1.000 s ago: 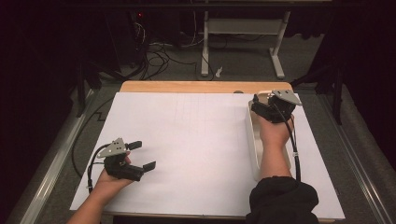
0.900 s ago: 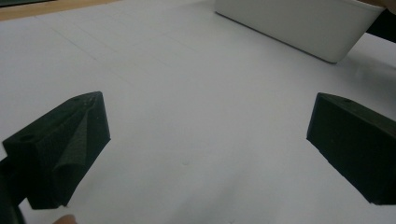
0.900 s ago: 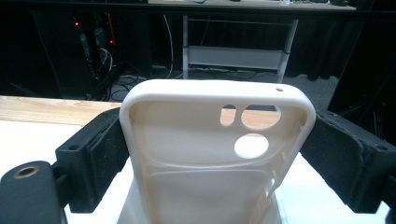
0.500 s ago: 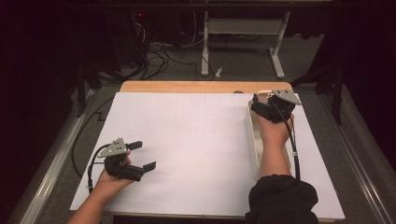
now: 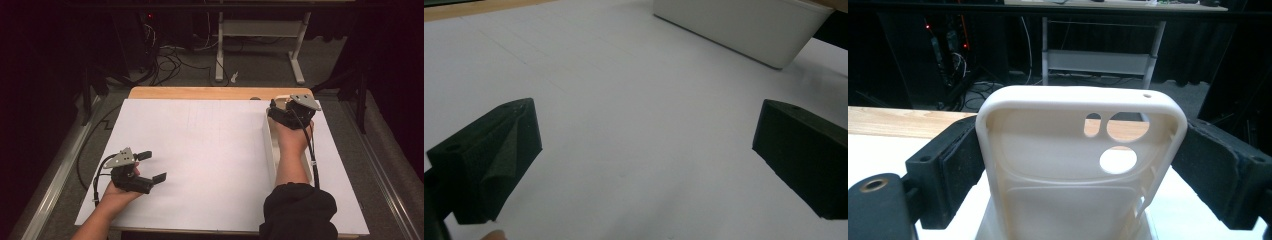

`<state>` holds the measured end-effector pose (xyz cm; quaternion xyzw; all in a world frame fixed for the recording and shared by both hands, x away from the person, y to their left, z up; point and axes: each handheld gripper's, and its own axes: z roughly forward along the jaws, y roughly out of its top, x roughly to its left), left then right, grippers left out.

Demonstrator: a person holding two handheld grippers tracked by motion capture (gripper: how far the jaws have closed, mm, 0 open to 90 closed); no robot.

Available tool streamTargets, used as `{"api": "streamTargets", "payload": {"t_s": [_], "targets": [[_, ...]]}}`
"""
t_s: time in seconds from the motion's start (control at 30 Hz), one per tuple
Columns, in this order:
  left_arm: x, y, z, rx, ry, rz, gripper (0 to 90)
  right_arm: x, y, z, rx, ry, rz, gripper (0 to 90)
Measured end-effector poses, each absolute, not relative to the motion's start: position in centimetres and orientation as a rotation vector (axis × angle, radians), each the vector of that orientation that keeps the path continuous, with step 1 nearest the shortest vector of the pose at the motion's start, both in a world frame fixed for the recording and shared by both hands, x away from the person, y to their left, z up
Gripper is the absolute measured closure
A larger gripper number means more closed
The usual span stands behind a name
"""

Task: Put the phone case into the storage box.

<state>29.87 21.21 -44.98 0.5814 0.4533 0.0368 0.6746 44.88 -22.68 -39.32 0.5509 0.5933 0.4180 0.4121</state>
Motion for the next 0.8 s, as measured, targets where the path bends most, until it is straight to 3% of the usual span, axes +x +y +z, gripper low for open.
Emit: {"api": "streamTargets", "payload": {"t_s": [0.8], "targets": [[29.9, 21.3, -45.0, 1.311, 1.018, 0.078, 0.4, 46.1, -22.2, -39.2, 1.382, 1.49, 1.005, 9.5]]}}
